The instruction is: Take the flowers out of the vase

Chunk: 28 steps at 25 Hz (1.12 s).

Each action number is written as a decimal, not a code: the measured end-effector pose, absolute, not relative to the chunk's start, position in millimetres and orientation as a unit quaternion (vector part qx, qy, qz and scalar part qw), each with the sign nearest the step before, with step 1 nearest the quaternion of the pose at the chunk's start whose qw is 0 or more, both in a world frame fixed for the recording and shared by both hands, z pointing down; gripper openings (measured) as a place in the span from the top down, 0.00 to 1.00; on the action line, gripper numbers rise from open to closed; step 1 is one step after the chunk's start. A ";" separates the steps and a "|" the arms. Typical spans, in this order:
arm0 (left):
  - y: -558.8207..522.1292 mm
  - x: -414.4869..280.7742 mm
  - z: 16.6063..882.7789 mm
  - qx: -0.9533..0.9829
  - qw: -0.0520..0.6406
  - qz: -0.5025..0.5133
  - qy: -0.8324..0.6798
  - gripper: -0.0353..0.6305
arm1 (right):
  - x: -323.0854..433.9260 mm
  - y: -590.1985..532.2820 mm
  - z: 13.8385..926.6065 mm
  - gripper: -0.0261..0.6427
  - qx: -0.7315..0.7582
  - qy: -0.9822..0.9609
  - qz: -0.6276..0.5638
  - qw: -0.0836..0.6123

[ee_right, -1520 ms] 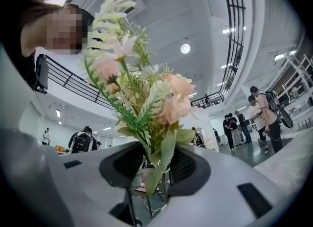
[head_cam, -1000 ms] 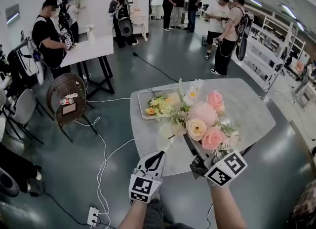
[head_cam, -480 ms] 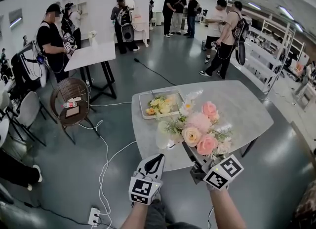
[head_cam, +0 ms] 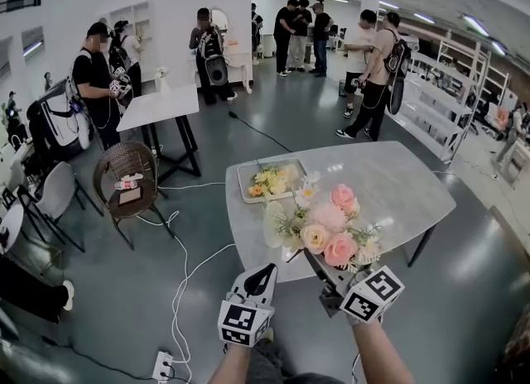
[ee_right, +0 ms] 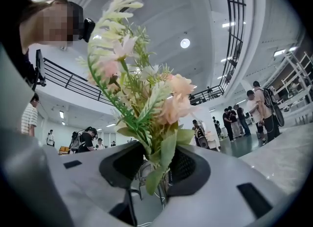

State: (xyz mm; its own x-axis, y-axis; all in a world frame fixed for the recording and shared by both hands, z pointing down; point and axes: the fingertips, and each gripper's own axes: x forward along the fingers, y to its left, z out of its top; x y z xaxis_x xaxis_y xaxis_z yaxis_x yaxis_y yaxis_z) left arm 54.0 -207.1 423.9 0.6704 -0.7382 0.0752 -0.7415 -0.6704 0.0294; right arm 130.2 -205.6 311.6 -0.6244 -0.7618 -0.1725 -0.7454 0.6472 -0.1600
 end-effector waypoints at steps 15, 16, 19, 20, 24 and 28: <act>-151.8 60.8 423.7 0.910 0.037 0.029 -0.412 0.92 | 138.9 -142.9 329.8 0.72 -0.408 0.906 -0.057 0.102; -149.2 61.2 424.1 0.910 0.038 0.030 -0.412 0.92 | 139.5 -140.5 331.1 0.72 -0.407 0.906 -0.059 0.102; -140.5 60.2 424.3 0.909 0.040 0.035 -0.414 0.92 | 140.0 -134.3 334.4 0.72 -0.405 0.906 -0.068 0.103; -138.5 58.9 424.8 0.908 0.040 0.037 -0.415 0.92 | 139.7 -132.9 335.6 0.72 -0.405 0.906 -0.070 0.104; -135.9 49.9 427.2 0.904 0.045 0.040 -0.423 0.92 | 135.6 -129.4 338.7 0.72 -0.402 0.907 -0.075 0.105; -138.4 47.4 427.1 0.903 0.047 0.040 -0.426 0.92 | 135.1 -128.9 341.9 0.72 -0.401 0.907 -0.076 0.102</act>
State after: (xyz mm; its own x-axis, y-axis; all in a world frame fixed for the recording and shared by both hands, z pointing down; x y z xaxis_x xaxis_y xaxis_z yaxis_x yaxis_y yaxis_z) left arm 47.4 -138.4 427.1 0.6347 -0.7646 0.1115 -0.7721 -0.6334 0.0513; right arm 135.1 -128.9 341.9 -0.6575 -0.7431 -0.1242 -0.7119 0.6667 -0.2207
